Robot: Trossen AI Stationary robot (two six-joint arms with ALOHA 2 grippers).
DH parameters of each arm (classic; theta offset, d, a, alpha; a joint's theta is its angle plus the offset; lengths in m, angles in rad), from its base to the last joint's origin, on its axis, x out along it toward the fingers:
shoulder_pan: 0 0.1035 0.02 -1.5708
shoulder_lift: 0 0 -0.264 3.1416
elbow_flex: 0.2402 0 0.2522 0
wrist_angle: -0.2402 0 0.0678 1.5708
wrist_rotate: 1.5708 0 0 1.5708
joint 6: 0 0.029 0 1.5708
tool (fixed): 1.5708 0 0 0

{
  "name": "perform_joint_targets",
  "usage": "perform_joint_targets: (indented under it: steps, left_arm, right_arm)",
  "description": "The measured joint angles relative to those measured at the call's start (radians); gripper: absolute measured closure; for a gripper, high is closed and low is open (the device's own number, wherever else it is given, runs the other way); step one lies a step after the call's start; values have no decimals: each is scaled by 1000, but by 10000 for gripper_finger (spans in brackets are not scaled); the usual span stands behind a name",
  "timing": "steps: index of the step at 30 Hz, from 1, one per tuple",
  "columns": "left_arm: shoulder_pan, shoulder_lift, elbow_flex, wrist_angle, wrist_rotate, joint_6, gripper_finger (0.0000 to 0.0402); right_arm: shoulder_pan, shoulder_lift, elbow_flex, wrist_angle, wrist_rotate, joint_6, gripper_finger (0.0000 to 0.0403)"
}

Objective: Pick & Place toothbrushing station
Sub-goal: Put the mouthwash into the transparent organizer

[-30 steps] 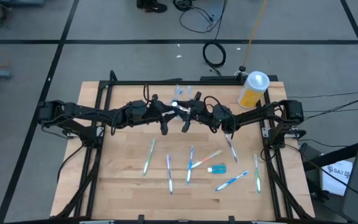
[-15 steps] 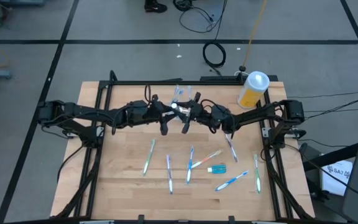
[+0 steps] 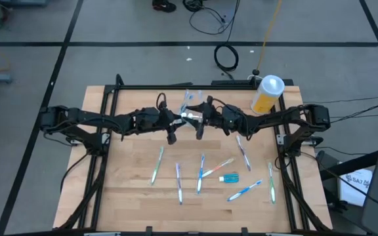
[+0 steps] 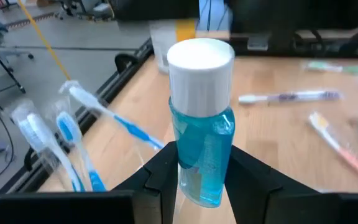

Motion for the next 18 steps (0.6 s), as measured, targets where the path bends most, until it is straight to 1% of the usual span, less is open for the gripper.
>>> perform_joint_targets:
  steps: [3, 10, 16, 18]
  left_arm:
    - [0, 0, 0, 15, -2, 5, 286]
    - [0, 0, 0, 17, -4, 5, 286]
    - [0, 0, 0, 39, -4, 4, 286]
    - [0, 0, 0, 44, -4, 4, 286]
  right_arm:
    - [-9, -4, 2, -6, -41, 43, 190]
    - [-15, -1, 1, -48, -44, 55, 190]
    - [-12, 0, 1, -47, -45, 58, 190]
    - [-11, 0, 1, -48, -68, 77, 190]
